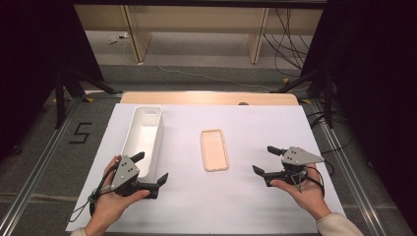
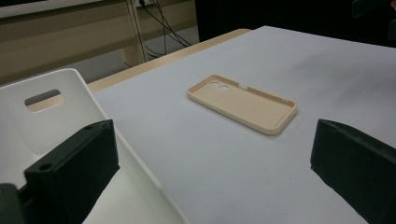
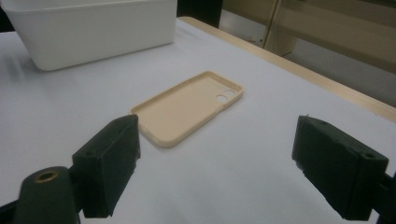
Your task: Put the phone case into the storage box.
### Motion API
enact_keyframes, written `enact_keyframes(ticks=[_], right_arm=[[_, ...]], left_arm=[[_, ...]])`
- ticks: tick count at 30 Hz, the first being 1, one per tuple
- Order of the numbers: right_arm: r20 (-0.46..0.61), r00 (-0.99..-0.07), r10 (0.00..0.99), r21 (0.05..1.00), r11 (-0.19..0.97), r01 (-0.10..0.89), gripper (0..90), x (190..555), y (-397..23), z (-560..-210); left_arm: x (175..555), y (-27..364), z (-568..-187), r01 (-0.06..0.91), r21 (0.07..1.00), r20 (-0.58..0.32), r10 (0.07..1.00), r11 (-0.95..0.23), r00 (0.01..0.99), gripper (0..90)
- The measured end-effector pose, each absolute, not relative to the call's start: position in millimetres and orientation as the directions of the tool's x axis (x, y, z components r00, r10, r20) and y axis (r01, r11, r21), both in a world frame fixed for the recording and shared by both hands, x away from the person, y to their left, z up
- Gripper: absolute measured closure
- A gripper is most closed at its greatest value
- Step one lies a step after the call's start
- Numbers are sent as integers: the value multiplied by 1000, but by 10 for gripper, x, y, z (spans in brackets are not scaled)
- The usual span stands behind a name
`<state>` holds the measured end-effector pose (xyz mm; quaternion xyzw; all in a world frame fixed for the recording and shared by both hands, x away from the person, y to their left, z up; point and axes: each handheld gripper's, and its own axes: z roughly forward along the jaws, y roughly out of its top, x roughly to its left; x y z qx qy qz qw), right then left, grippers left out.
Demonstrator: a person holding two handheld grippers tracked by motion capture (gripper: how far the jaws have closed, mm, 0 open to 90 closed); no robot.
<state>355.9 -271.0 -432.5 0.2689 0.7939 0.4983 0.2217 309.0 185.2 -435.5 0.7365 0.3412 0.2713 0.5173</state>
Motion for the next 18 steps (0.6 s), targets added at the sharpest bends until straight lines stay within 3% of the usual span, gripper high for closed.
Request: enact_keyframes(ticks=[9, 11, 13, 18], right_arm=[[-80, -760, 645, 909, 360, 210, 175, 3597, -2674, -4345], [-81, -761, 644, 907, 363, 211, 227, 3608, -2659, -4346], [-84, -760, 645, 907, 366, 211, 323, 3620, -2632, -4341], [-114, -797, 593, 853, 470, 228, 765, 3722, -2459, -4356]], left_arm=[[3080, 1870, -4359, 228, 948, 39, 790, -223, 611, 13], [3078, 1877, -4362, 230, 947, 39, 790, -225, 612, 15], [3074, 1879, -4369, 232, 946, 38, 791, -225, 610, 18], [3072, 1885, -4356, 228, 949, 35, 794, -216, 607, 25]])
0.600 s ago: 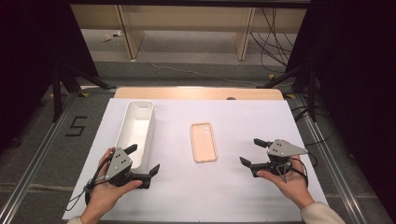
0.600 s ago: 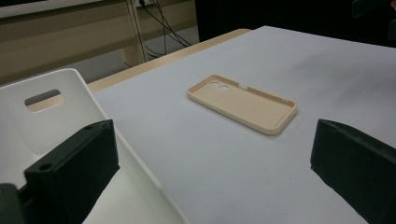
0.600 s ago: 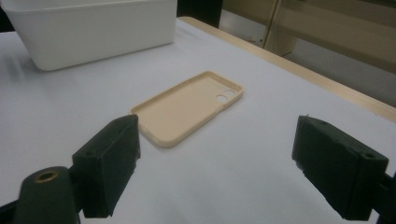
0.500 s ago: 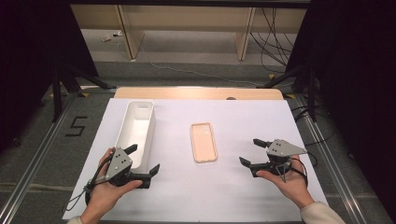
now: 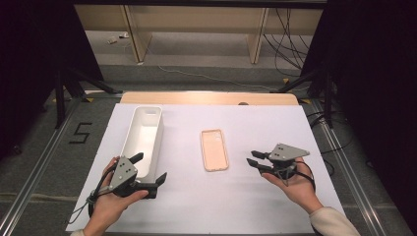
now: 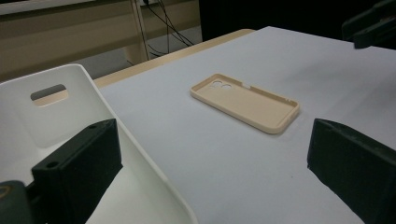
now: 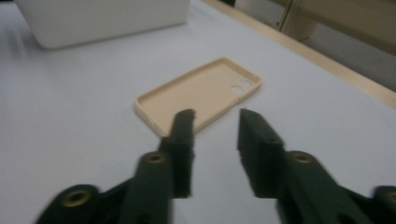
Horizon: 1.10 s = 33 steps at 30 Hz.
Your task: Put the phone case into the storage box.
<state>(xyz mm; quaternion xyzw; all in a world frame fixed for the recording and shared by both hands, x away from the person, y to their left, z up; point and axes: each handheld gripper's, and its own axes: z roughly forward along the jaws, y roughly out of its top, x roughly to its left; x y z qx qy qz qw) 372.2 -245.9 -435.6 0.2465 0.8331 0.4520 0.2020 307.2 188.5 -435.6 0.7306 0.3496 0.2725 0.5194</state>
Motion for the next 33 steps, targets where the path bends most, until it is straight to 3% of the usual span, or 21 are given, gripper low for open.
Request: enact_keyframes(ticks=[3, 18, 33], right_arm=[[-129, -800, 587, 812, 525, 255, 900, 3774, -2341, -4403], [-65, -799, 598, 703, 596, 389, 900, 4111, -1942, -4679], [-54, -812, 581, 655, 635, 410, 900, 4199, -1780, -4829]], left_arm=[[3079, 1881, -4356, 231, 950, 26, 794, -208, 607, 25], [3086, 1847, -4361, 226, 947, 40, 786, -226, 616, 41], [3084, 1844, -4363, 228, 947, 40, 785, -228, 618, 52]])
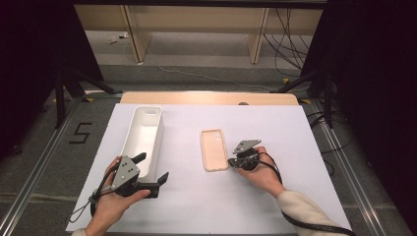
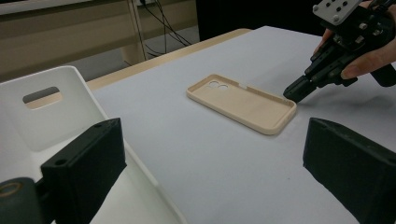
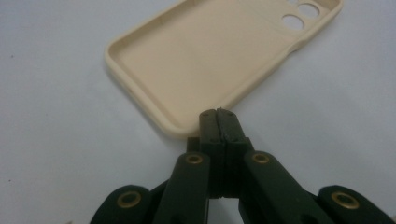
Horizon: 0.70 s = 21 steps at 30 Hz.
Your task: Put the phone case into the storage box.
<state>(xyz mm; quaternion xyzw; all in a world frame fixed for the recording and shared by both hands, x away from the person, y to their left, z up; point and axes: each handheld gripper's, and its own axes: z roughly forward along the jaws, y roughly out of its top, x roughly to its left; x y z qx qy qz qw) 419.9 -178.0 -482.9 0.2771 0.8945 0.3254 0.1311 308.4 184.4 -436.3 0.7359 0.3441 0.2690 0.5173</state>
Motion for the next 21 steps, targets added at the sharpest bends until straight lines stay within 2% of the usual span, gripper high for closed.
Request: enact_keyframes(ticks=[21], right_arm=[[-47, -831, 555, 664, 639, 389, 900, 4171, -1640, -4846]], left_arm=[[3082, 1835, -4367, 228, 947, 37, 783, -226, 621, 59]])
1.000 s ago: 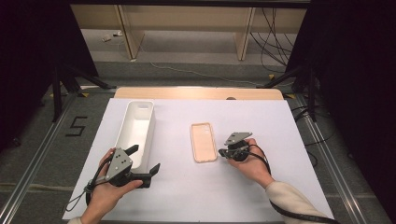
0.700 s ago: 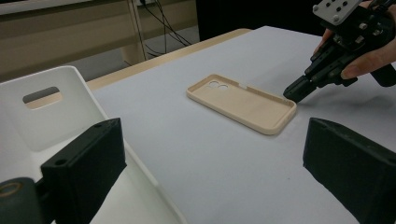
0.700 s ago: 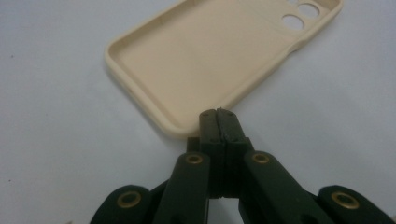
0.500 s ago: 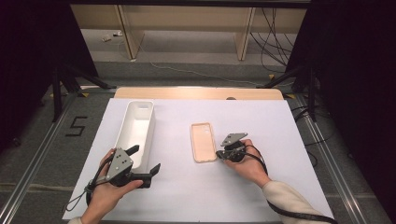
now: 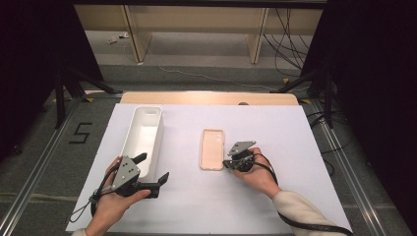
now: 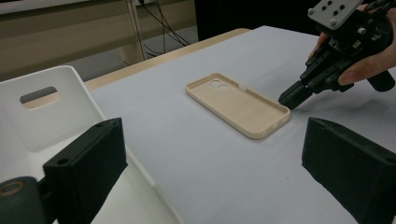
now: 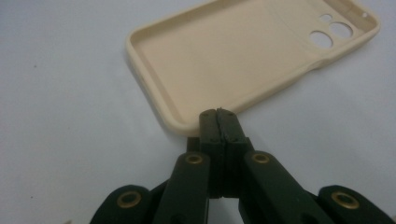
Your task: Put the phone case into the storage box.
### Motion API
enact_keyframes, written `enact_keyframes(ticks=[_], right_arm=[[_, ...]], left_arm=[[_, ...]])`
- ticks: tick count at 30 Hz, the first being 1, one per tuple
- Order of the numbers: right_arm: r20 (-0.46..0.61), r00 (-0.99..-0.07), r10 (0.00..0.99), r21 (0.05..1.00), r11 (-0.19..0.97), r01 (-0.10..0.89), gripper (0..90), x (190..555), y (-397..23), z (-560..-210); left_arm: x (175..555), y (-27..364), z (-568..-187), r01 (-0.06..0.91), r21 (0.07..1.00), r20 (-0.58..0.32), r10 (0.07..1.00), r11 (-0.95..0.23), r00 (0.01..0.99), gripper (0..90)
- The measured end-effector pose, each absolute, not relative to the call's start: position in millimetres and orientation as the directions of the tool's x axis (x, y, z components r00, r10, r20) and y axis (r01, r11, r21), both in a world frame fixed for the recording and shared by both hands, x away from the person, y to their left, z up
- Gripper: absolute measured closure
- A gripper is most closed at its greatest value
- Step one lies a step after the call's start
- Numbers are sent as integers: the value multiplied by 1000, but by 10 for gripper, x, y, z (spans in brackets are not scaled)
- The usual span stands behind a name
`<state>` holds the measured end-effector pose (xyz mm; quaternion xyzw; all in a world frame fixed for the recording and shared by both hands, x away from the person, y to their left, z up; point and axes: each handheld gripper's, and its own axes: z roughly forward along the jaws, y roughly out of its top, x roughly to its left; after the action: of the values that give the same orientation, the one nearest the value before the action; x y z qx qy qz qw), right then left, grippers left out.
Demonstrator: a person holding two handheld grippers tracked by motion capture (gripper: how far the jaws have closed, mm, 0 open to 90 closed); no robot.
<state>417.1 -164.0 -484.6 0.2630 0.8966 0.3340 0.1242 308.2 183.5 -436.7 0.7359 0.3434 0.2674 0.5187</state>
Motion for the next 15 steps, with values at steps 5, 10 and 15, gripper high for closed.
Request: enact_keyframes(ticks=[5, 10, 15], right_arm=[[-47, -831, 554, 665, 639, 388, 900, 4169, -1632, -4845], [-47, -832, 552, 666, 638, 386, 900, 4168, -1630, -4846], [-41, -832, 553, 671, 632, 388, 900, 4164, -1645, -4828]], left_arm=[[3083, 1832, -4369, 229, 947, 37, 782, -227, 622, 60], [3082, 1832, -4367, 229, 947, 38, 782, -228, 623, 61], [3080, 1832, -4368, 229, 946, 37, 780, -229, 625, 61]])
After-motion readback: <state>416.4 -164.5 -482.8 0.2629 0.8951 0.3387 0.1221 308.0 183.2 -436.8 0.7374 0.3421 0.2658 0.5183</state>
